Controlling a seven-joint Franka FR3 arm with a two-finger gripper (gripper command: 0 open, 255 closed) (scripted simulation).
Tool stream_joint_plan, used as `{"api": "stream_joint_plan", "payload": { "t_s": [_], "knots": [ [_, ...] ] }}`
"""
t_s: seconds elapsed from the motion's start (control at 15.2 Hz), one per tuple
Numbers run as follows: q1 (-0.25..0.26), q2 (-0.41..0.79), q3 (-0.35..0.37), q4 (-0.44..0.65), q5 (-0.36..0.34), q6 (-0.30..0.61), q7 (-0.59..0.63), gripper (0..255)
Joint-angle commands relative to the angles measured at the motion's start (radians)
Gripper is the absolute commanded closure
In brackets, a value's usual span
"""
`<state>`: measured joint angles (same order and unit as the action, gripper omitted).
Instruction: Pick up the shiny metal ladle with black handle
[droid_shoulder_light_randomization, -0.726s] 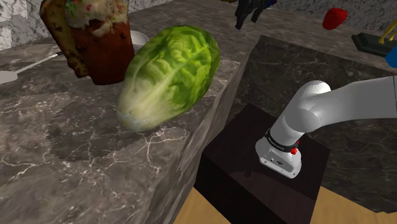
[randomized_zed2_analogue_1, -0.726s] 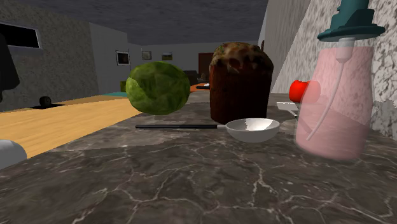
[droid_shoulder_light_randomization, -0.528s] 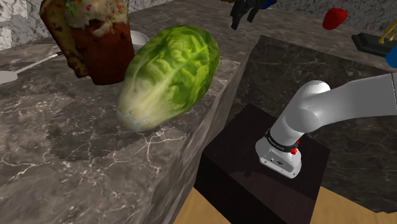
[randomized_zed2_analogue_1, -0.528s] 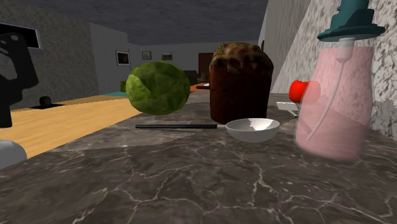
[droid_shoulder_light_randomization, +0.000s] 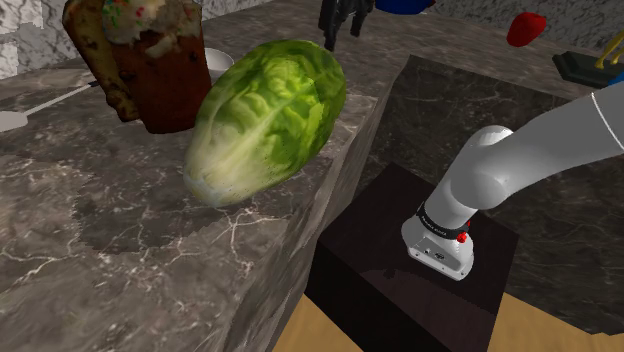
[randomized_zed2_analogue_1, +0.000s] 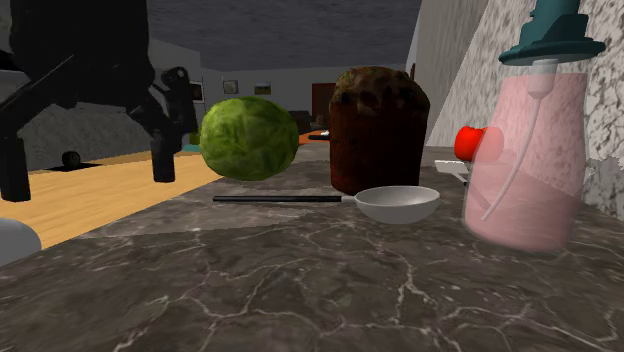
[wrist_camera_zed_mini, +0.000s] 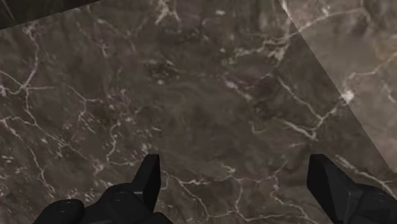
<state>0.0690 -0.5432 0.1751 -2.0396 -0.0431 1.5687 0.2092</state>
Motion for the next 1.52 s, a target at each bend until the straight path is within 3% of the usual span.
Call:
{"api": "stream_joint_plan", "payload": {
  "t_s": [0.0,0.46,0.92,1.45],
  "knots": [
    [0.012,0.073,0.035,0.061,0.01,-0.014,0.022,0],
    [0.054,0.33,0.146,0.303,0.015,-0.094,0.099,0],
    [0.123,0.605,0.242,0.59,-0.027,-0.202,0.184,0],
    [0.117,0.571,0.236,0.447,-0.014,-0.089,0.18,0]
  ]
}}
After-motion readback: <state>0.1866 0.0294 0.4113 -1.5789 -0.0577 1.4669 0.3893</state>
